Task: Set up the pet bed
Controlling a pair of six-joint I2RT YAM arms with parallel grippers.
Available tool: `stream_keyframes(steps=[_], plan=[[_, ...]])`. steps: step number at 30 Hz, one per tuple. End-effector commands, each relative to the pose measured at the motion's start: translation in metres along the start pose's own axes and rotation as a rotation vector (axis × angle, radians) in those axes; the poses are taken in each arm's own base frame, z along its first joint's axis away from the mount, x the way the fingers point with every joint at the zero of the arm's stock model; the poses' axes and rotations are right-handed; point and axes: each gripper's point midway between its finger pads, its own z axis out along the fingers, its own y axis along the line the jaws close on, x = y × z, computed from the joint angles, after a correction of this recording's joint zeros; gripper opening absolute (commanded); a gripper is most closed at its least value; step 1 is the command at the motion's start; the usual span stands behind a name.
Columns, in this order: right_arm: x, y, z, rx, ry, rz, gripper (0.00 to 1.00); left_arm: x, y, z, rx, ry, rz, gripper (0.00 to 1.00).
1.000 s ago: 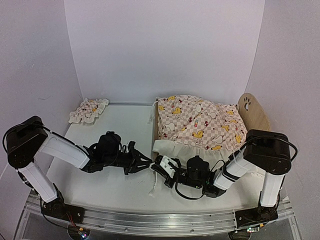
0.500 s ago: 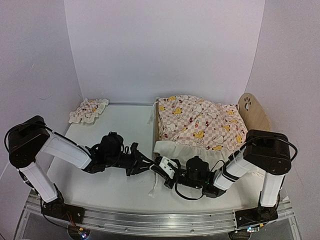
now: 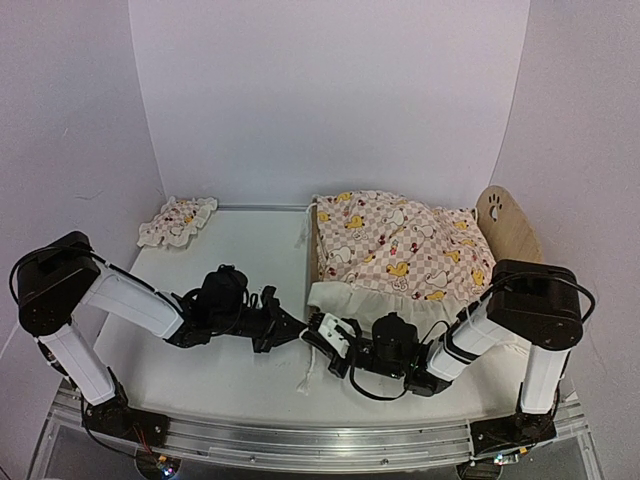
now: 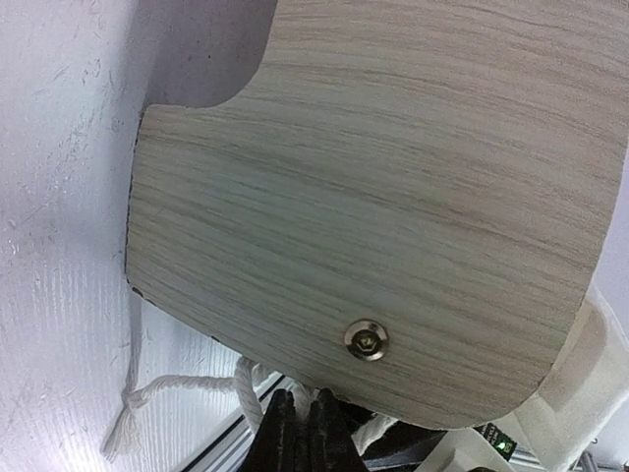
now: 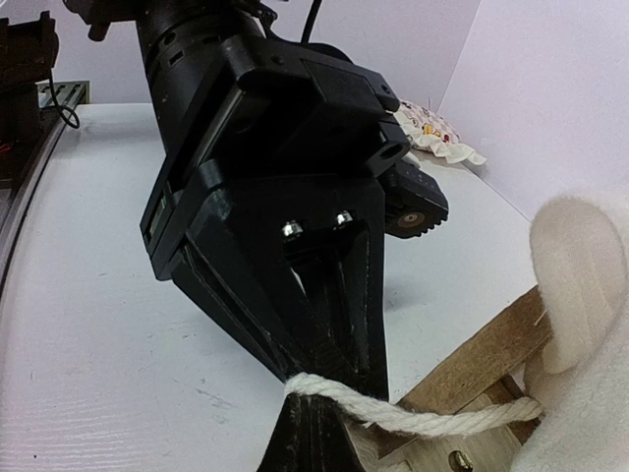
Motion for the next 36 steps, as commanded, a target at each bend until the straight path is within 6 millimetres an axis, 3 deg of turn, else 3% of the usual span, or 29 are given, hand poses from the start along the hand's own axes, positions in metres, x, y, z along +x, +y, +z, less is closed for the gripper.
stream_keyframes(steps=[1, 6, 10, 14, 19, 22, 27, 29, 32, 36], plan=[[-0.039, -0.012, -0.002, 0.050, -0.082, 0.073, 0.03, 0.021, -0.031, -0.004, 0.093, 0.060, 0.066, 0.00], [-0.029, 0.014, -0.014, -0.024, 0.137, 0.291, 0.31, 0.021, -0.036, -0.009, 0.109, 0.041, 0.098, 0.00], [-0.023, 0.041, -0.040, -0.105, 0.246, 0.509, 0.49, 0.021, -0.041, -0.012, 0.121, 0.031, 0.122, 0.00], [-0.002, 0.047, -0.048, -0.078, 0.336, 0.717, 0.56, 0.025, -0.043, -0.011, 0.125, 0.039, 0.140, 0.00], [0.015, 0.046, -0.041, -0.006, 0.371, 0.887, 0.57, 0.025, -0.041, -0.010, 0.121, 0.036, 0.146, 0.00], [0.031, 0.041, -0.034, 0.062, 0.390, 0.885, 0.61, 0.025, -0.042, -0.011, 0.123, 0.033, 0.152, 0.00], [0.029, 0.020, -0.013, 0.167, 0.292, 0.811, 0.62, 0.025, -0.043, -0.012, 0.127, 0.030, 0.157, 0.00], [0.026, 0.015, -0.007, 0.194, 0.246, 0.806, 0.59, 0.025, -0.042, -0.014, 0.127, 0.023, 0.153, 0.00], [0.022, 0.014, 0.001, 0.195, 0.195, 0.782, 0.45, 0.024, -0.042, -0.017, 0.132, 0.010, 0.158, 0.00], [0.011, 0.012, -0.001, 0.178, 0.109, 0.778, 0.44, 0.023, -0.044, -0.020, 0.138, -0.005, 0.160, 0.00]])
